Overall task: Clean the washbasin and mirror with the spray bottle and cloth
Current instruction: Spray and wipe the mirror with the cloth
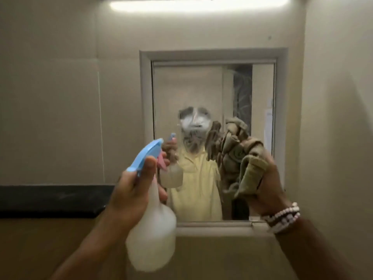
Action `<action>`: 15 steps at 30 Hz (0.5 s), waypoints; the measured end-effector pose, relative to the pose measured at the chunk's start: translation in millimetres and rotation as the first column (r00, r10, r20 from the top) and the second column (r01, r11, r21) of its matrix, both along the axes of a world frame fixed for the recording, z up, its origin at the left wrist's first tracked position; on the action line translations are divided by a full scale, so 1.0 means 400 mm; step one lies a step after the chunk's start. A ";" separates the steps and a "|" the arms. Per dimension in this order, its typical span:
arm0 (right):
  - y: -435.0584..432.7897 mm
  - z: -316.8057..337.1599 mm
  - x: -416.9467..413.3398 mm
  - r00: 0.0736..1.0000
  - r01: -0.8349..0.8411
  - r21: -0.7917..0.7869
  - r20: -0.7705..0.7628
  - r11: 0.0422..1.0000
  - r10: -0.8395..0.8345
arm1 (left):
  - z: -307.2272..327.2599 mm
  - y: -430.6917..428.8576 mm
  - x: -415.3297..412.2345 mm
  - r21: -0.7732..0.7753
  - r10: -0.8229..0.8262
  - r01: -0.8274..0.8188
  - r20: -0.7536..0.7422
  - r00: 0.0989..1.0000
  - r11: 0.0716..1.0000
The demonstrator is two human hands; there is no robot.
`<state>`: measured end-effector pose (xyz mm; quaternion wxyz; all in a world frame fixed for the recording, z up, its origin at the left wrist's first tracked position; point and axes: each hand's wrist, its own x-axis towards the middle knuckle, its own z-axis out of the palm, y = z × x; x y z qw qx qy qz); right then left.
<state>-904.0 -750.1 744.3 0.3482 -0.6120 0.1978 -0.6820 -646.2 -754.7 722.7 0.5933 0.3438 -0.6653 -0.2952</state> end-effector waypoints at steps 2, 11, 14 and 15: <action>-0.028 0.048 0.021 0.987 -0.036 -0.053 0.156 0.998 0.044 | 0.109 -0.018 -0.006 -0.074 -0.021 0.018 -0.045 0.999 0.997; -0.116 0.272 -0.005 0.745 0.661 -0.179 0.034 0.729 -0.667 | 0.317 -0.091 0.012 -0.064 -0.113 0.111 -0.027 0.993 0.992; -0.150 0.276 -0.006 0.562 0.803 -0.235 -0.006 0.548 -0.827 | 0.324 -0.114 0.017 -0.039 -0.139 0.138 -0.025 0.990 0.990; -0.162 0.274 -0.009 0.515 0.828 -0.252 -0.016 0.501 -0.857 | 0.325 -0.127 0.019 -0.034 -0.152 0.151 -0.028 0.988 0.988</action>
